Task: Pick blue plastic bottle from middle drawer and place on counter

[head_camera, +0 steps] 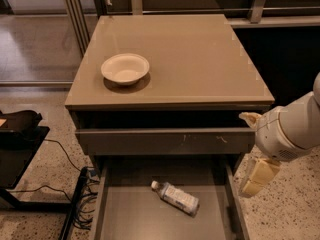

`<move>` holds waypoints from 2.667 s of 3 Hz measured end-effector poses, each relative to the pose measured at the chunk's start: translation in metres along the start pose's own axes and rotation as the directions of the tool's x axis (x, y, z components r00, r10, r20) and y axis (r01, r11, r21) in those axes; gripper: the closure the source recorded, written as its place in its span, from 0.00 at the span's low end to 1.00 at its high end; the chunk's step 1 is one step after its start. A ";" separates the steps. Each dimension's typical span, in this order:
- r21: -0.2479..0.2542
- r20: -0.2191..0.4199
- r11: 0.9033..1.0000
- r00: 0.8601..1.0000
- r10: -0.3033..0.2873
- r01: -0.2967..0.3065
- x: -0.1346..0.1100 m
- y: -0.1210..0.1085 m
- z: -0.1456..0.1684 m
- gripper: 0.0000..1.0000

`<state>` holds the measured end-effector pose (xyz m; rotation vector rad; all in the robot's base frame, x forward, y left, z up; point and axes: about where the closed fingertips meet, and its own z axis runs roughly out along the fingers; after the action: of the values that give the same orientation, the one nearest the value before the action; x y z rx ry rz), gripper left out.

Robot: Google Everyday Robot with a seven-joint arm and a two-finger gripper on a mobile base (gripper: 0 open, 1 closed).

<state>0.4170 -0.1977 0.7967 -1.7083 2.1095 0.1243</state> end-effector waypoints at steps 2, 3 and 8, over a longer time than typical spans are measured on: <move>-0.022 0.071 1.000 0.997 0.010 -0.009 -0.003 0.007 0.048 0.00; -0.029 0.173 0.998 0.983 0.057 -0.053 -0.001 0.009 0.105 0.00; -0.190 0.242 0.953 0.929 0.279 -0.236 0.030 0.033 0.301 0.00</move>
Offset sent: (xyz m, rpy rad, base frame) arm 0.0273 0.0394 -0.1014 0.2045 0.0059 0.0060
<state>0.4609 -0.1192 0.5059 -1.3923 2.1523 0.5812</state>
